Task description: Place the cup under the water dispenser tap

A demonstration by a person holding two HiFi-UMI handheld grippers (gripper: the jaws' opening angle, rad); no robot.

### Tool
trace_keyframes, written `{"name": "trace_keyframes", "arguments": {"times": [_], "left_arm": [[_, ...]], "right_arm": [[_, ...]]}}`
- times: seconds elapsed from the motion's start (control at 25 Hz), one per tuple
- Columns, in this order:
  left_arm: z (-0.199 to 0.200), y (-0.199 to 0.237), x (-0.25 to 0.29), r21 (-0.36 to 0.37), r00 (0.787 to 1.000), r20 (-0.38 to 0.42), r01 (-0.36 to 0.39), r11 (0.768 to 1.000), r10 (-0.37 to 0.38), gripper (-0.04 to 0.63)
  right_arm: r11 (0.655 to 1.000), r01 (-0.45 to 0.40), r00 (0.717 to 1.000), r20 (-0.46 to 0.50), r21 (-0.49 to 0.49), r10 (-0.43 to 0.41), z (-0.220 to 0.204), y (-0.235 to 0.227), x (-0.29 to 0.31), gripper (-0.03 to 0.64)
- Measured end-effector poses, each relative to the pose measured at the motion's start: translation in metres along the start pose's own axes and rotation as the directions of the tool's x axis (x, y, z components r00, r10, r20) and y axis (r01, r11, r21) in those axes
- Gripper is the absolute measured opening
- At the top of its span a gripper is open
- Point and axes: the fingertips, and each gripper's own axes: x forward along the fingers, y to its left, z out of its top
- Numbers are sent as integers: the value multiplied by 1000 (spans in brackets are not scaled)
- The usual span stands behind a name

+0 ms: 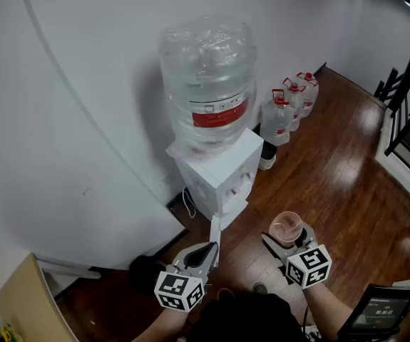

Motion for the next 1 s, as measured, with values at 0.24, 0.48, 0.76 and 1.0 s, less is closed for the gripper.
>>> {"name": "trace_keyframes", "arguments": {"times": [0.24, 0.48, 0.76, 1.0], "left_arm": [[-25, 14, 33, 30, 999, -16, 36, 999, -36, 163], [-69, 32, 83, 29, 994, -110, 23, 999, -20, 144], [-114, 56, 150, 41, 982, -191, 9, 999, -1, 130], [-134, 68, 192, -24, 976, -216, -1, 1000, -4, 130]], "right_arm": [[1000, 2, 1000, 10, -24, -2, -18, -14, 38, 376], [1000, -17, 1000, -27, -1, 16, -58, -40, 93, 376], [998, -47, 998, -32, 29, 48, -98, -79, 158, 376], [998, -60, 997, -57, 28, 61, -117, -116, 195, 376]]}}
